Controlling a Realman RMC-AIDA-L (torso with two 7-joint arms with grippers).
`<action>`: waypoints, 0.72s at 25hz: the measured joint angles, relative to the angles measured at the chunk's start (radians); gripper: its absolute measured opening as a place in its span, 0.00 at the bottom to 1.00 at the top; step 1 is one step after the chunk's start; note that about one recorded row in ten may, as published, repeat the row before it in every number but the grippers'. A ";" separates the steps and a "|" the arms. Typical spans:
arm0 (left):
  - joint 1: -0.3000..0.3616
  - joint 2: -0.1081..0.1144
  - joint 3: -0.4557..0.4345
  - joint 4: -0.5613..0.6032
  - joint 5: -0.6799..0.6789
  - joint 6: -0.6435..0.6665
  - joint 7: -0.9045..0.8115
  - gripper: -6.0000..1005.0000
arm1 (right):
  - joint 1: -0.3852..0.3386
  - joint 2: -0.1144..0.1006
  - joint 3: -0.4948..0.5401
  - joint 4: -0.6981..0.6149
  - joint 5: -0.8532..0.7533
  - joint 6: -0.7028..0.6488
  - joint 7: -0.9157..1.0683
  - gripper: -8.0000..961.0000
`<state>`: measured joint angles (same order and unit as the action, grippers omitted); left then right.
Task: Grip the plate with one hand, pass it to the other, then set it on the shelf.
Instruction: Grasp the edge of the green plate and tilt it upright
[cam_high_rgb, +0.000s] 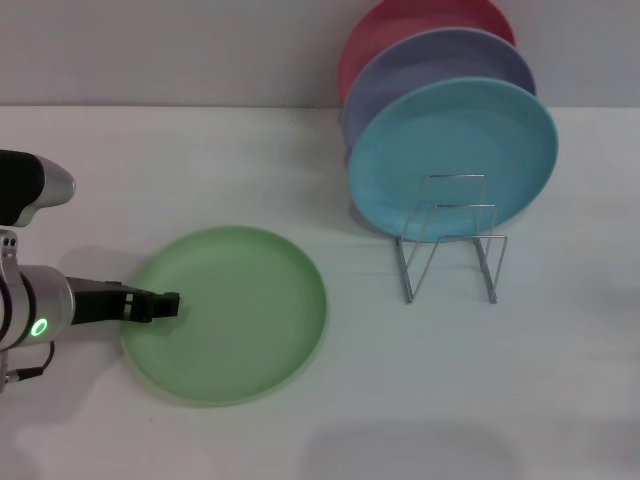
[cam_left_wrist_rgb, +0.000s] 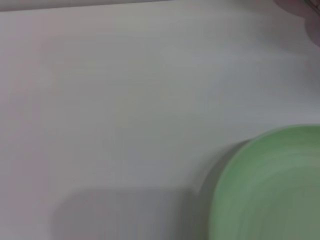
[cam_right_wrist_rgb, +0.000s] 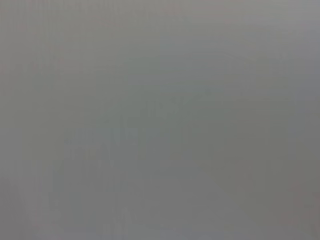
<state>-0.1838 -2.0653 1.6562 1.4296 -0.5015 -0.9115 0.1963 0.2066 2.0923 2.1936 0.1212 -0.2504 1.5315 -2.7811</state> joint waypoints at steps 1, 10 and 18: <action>-0.004 0.000 0.002 -0.006 0.000 -0.001 -0.001 0.72 | 0.000 0.000 0.000 0.000 0.000 0.000 0.000 0.75; -0.013 0.001 0.001 -0.019 0.000 -0.019 0.003 0.69 | -0.002 0.000 0.000 0.000 0.000 0.000 -0.001 0.75; -0.016 0.001 0.010 -0.013 0.000 -0.015 0.003 0.45 | -0.004 0.000 0.000 0.002 0.000 0.001 -0.002 0.75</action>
<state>-0.1999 -2.0647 1.6663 1.4164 -0.5015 -0.9262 0.1990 0.2022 2.0923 2.1936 0.1228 -0.2507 1.5325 -2.7826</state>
